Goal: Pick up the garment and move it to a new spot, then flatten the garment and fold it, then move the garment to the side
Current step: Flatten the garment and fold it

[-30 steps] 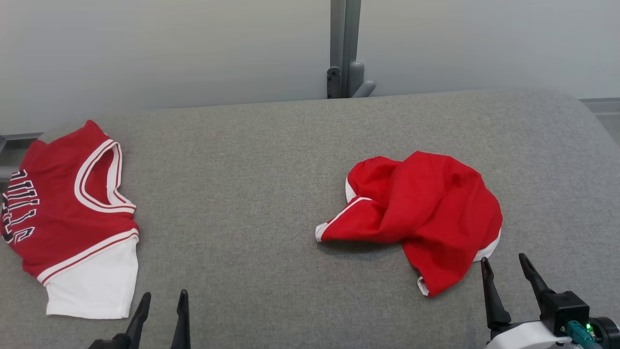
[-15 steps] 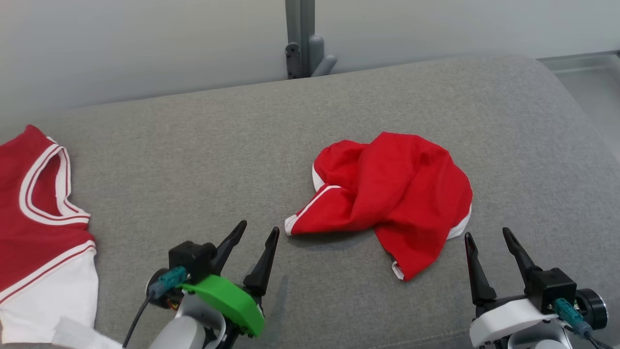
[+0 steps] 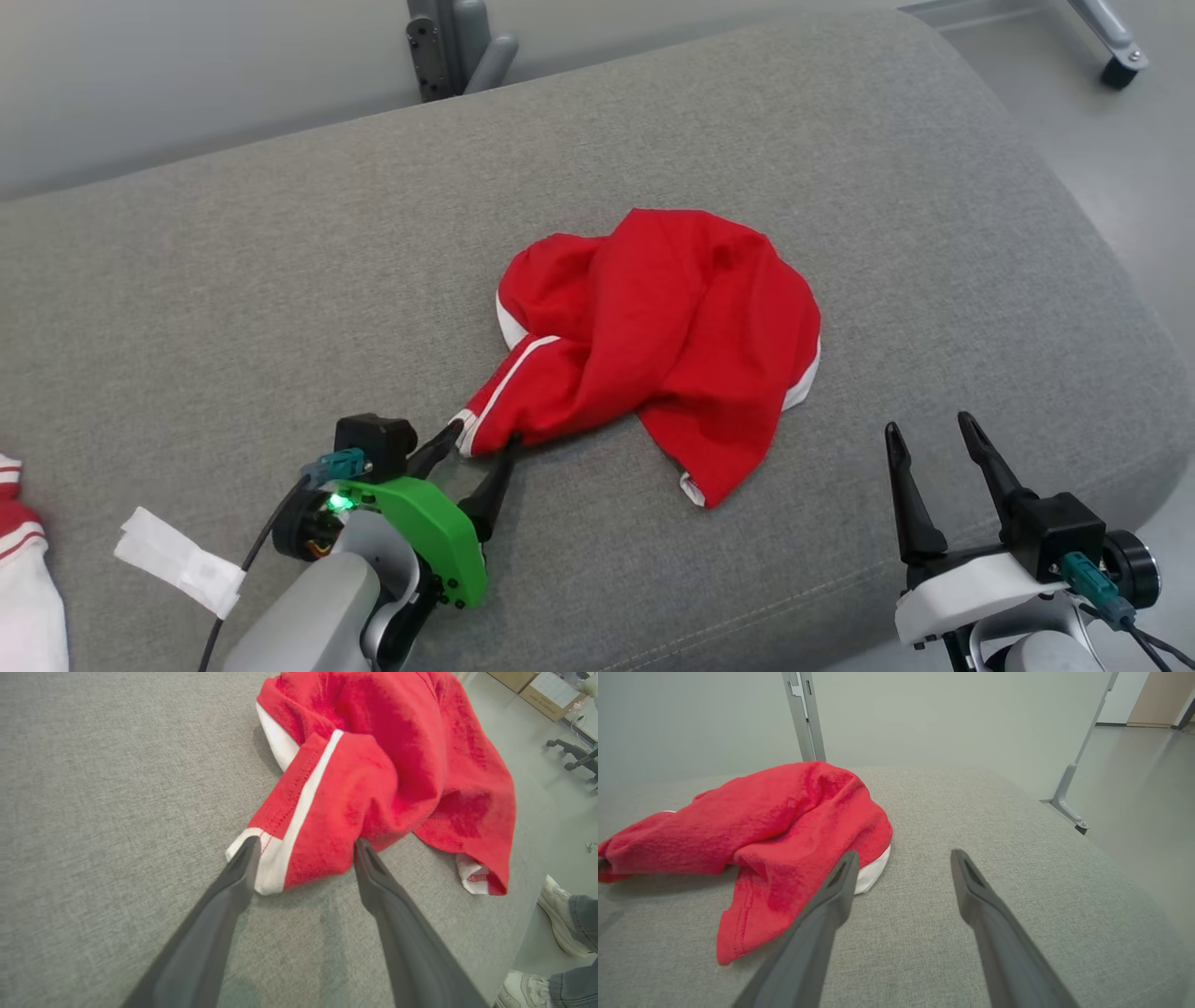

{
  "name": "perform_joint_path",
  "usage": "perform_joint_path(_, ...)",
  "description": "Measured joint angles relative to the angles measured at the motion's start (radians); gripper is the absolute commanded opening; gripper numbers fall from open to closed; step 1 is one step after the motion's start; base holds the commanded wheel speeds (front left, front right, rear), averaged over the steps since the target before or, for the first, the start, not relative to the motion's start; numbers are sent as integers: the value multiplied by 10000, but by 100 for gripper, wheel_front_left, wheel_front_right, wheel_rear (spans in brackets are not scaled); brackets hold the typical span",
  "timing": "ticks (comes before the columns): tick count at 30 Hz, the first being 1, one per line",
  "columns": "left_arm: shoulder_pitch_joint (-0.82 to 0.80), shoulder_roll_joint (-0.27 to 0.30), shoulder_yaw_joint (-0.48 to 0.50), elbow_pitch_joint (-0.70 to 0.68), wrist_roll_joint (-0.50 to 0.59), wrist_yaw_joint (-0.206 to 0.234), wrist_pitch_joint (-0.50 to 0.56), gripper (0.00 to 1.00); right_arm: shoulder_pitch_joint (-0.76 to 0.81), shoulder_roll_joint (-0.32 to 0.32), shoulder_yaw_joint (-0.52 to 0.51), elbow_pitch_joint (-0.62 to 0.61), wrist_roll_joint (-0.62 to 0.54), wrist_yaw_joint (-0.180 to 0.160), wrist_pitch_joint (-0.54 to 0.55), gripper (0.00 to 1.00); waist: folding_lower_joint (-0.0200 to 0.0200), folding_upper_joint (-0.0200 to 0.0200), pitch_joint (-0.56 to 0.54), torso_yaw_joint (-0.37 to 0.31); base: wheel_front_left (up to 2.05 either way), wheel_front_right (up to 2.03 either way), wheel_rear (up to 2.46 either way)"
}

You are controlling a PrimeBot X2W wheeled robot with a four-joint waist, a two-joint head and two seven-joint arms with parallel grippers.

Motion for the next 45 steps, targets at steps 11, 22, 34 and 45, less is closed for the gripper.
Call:
perform_joint_path(11, -280, -2, -1323, 385, -1450, -2, -42, 0, -32, 2, 29, 50, 178, 0, 0, 100, 0, 0, 144, -279, 0, 0, 0)
perform_joint_path(22, -409, 299, -274, -1881, -5252, 0, -232, 0, 63, 6, 86, 109, 188, 0, 0, 100, 0, 0, -90, 496, 0, 0, 0)
perform_joint_path(34, -494, 1866, 1415, -3515, -6360, 562, -677, 0, 339, 4, -12, 190, 174, 0, 0, 100, 0, 0, -605, 1301, 0, 0, 0)
perform_joint_path(45, 62, 3576, 2159, -6815, -5753, 2811, -840, 0, 431, 8, 155, 203, 307, 0, 0, 100, 0, 0, -968, 2143, 0, 0, 0)
